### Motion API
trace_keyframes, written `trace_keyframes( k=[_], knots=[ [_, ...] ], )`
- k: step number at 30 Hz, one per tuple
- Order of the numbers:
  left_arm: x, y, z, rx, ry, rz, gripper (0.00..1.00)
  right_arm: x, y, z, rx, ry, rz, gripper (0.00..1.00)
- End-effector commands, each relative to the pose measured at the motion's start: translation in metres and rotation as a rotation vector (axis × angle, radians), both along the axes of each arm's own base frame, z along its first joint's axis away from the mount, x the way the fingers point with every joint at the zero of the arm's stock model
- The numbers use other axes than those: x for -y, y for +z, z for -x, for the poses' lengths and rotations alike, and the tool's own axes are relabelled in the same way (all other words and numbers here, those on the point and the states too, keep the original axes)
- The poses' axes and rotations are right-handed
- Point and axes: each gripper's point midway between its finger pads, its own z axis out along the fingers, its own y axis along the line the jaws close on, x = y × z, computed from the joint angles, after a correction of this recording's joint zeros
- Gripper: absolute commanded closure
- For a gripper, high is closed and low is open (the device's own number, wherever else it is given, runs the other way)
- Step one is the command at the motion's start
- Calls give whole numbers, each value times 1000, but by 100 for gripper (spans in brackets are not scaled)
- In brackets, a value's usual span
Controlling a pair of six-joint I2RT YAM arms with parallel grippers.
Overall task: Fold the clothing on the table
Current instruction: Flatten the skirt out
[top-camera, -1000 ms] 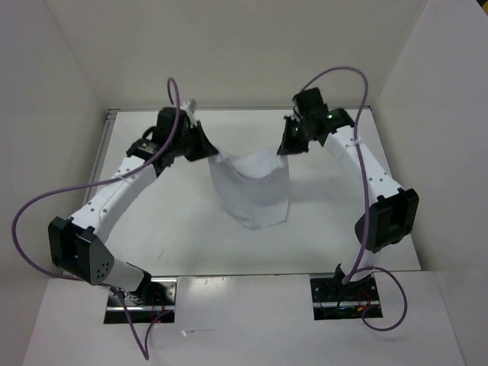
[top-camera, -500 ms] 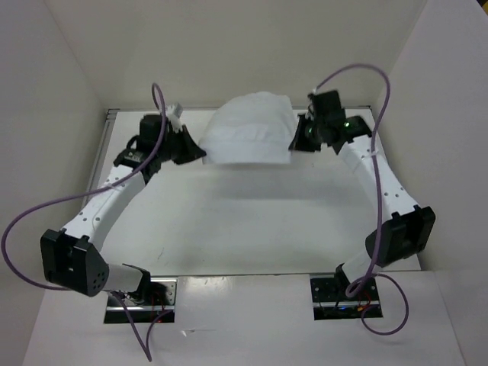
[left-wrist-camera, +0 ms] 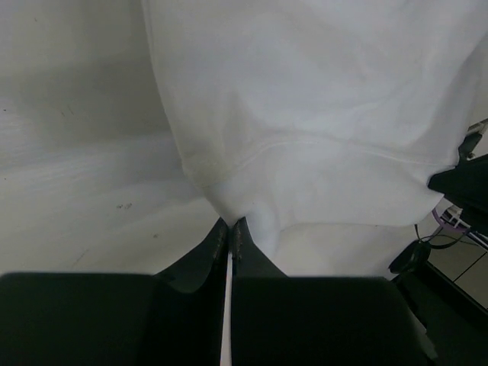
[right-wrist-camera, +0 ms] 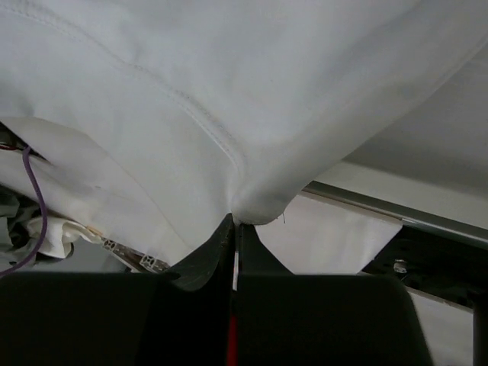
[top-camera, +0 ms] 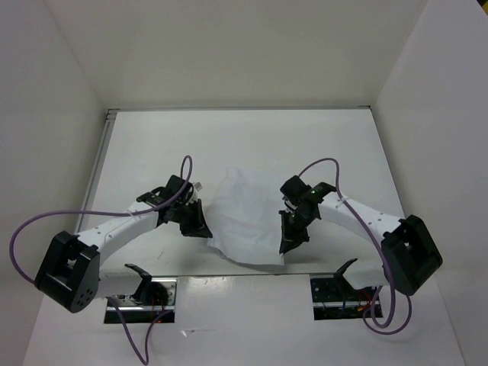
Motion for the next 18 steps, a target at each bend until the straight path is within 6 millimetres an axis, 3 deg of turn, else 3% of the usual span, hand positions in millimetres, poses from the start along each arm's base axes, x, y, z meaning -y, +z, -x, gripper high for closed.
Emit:
trace_keyframes(
  k=[1, 7, 9, 11, 15, 18],
  knots=[
    [2, 4, 15, -54, 6, 30, 100, -1, 10, 8, -28, -33, -10, 100],
    [4, 6, 27, -82, -20, 35, 100, 2, 18, 5, -5, -64, 9, 100],
    [4, 6, 30, -92, -31, 36, 100, 6, 19, 8, -15, -66, 31, 93],
    [2, 4, 37, -110, -47, 22, 100, 14, 22, 3, 11, -74, 85, 69],
    [1, 4, 39, -114, -54, 16, 100, 19, 49, -28, 134, -130, 148, 54],
    [1, 3, 40, -126, -57, 19, 99, 22, 53, -29, 128, -130, 170, 49]
  ],
)
